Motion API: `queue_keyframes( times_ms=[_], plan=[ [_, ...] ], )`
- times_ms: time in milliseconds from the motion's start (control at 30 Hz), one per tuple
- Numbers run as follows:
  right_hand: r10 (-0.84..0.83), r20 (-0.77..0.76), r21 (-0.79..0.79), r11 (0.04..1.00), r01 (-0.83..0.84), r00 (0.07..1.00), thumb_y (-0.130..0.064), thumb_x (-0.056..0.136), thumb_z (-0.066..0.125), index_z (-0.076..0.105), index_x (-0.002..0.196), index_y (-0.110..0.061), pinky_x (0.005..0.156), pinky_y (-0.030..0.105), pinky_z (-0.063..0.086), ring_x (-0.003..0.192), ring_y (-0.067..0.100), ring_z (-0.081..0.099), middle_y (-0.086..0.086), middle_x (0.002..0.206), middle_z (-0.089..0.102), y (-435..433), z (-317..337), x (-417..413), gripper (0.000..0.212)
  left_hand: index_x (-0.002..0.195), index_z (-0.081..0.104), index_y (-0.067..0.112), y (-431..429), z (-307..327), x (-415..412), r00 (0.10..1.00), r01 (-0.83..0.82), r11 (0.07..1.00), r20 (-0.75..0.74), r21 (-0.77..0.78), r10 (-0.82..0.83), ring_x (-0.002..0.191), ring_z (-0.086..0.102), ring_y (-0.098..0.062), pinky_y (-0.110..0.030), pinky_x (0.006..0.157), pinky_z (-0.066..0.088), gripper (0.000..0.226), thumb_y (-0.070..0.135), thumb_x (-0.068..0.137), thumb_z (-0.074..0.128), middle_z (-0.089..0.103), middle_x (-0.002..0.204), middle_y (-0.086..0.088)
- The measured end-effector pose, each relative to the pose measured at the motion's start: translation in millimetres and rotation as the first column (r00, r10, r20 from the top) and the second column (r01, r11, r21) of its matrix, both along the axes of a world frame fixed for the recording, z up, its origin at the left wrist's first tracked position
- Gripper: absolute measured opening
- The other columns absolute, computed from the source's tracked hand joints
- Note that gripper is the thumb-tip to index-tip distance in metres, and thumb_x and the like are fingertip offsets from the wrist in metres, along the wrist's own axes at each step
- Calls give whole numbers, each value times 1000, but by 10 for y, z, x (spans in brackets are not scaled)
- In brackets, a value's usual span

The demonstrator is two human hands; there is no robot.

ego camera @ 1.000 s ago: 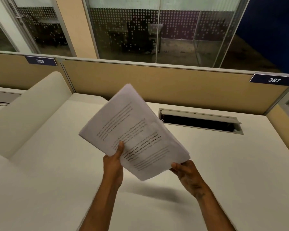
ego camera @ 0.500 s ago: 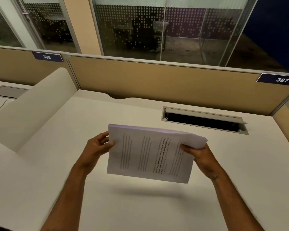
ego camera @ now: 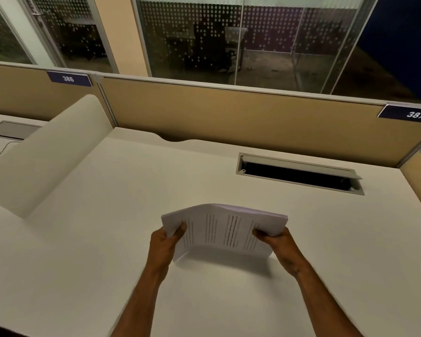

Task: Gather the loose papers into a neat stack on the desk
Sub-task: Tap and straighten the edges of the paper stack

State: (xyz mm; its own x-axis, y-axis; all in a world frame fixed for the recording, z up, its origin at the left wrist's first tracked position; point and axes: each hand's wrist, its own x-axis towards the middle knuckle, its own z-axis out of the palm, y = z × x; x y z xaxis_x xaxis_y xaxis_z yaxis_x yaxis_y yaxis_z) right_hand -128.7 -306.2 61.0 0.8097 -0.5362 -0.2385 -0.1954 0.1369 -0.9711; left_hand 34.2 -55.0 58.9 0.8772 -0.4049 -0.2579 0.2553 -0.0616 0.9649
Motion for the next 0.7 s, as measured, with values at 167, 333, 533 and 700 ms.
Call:
queue_keyframes(
  times_ms=[167, 333, 533, 700],
  plan=[
    [16, 0, -11, 1000, -16, 1000, -34, 69, 80, 73, 110, -22, 79, 33, 60, 97, 20, 73, 5, 102, 79, -22, -90, -24, 43, 94, 77, 13, 53, -93, 0, 1000, -28, 1000, 12, 15, 28, 86, 74, -31, -41, 74, 59, 47, 50, 66, 78, 80, 89, -8],
    [0, -17, 6, 1000, 0, 1000, -64, 43, 88, 74, 109, -23, 77, 30, 60, 100, 22, 73, 4, 103, 79, -13, -97, -26, 78, 92, 77, 19, -8, -92, -70, 998, -52, 998, 21, 42, 51, 90, 72, -35, -40, 75, 57, 34, 45, 71, 74, 80, 82, 3],
    [-51, 22, 51, 997, 50, 998, -61, 49, 89, 45, 144, -30, 106, 39, 47, 126, 16, 58, -3, 136, 63, -158, -57, -157, 109, 98, 76, 14, -55, 223, 77, 991, -130, 982, -23, -139, 128, 96, 71, -33, -46, 84, 57, 22, 27, 81, 79, 79, 92, -3],
    [14, 227, 346, 934, -94, 974, -38, 67, 87, 35, 145, -43, 110, 42, 39, 134, 18, 52, 1, 147, 53, 247, 67, 101, 94, 103, 72, 23, -212, 385, -63, 978, -184, 929, -150, -321, 142, 88, 73, -17, -40, 82, 60, 40, 40, 68, 83, 79, 95, 3]
  ],
)
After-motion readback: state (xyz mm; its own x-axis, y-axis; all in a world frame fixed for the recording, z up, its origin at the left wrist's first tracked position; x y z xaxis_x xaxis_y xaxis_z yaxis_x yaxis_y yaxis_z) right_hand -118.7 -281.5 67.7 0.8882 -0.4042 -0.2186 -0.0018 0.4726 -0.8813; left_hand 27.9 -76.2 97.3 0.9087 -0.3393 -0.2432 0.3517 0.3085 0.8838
